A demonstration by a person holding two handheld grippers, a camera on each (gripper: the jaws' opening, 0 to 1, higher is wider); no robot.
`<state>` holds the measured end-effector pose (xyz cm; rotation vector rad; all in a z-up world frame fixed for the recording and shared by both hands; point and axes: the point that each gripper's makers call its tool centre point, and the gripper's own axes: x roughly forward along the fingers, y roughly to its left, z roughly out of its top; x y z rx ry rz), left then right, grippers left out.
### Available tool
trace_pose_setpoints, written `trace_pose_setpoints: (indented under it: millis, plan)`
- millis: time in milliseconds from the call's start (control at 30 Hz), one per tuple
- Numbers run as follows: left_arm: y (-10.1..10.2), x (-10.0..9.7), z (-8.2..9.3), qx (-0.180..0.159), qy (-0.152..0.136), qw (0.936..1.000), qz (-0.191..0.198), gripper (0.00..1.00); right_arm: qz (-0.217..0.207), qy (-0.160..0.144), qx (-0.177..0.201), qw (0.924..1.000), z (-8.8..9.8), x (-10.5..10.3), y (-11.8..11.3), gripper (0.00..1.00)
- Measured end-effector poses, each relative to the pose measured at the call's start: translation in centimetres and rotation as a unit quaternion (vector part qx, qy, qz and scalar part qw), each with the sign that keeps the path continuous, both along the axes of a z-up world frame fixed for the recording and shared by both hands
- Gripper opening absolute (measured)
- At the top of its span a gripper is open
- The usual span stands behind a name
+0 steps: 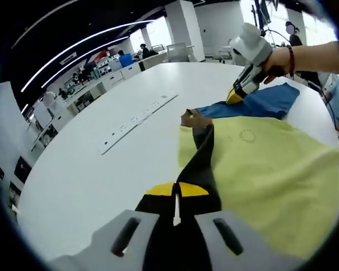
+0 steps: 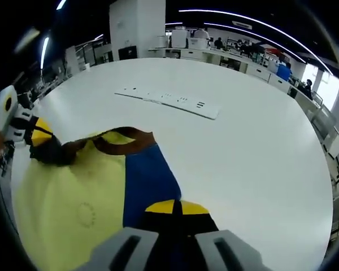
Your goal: Fold the garment on the visible template until the final outline fits inside the template.
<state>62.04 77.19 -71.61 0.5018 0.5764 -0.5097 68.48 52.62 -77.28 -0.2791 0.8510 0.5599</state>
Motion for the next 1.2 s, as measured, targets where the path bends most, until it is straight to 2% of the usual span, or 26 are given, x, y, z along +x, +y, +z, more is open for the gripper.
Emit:
trace_pose_setpoints:
  millis: [133, 267, 367, 567, 867, 1033, 1200]
  plan:
    - [2.0, 1.2, 0.5, -0.008, -0.007, 0.9994, 0.032, 0.00, 0.001, -0.004, -0.005, 1.0000, 0.0, 0.2, 0.1, 0.00]
    - [4.0, 2.6, 0.7, 0.023, -0.026, 0.9983, 0.046, 0.00, 0.001, -0.006, -0.008, 0.9999, 0.0, 0.4, 0.1, 0.00]
    - [5.1, 3.6, 0.0, 0.037, -0.024, 0.9976, 0.053, 0.00, -0.003, -0.008, -0.006, 0.9999, 0.0, 0.8, 0.1, 0.00]
    - [6.4, 5.1, -1.6, 0.051, -0.012, 0.9965, 0.065, 0.00, 0.000, -0.012, -0.012, 0.9998, 0.0, 1.7, 0.3, 0.00]
    - [7.4, 6.3, -3.5, 0.076, 0.004, 0.9944, 0.072, 0.00, 0.020, -0.026, -0.026, 0.9991, 0.0, 3.4, 0.8, 0.00]
    - [8.1, 6.4, -4.3, 0.096, 0.014, 0.9922, 0.079, 0.00, 0.031, -0.032, -0.018, 0.9988, 0.0, 4.1, 1.3, 0.00]
    - [8.7, 6.7, -4.7, 0.100, 0.017, 0.9911, 0.086, 0.00, 0.034, -0.035, -0.010, 0.9988, 0.0, 4.6, 1.7, 0.00]
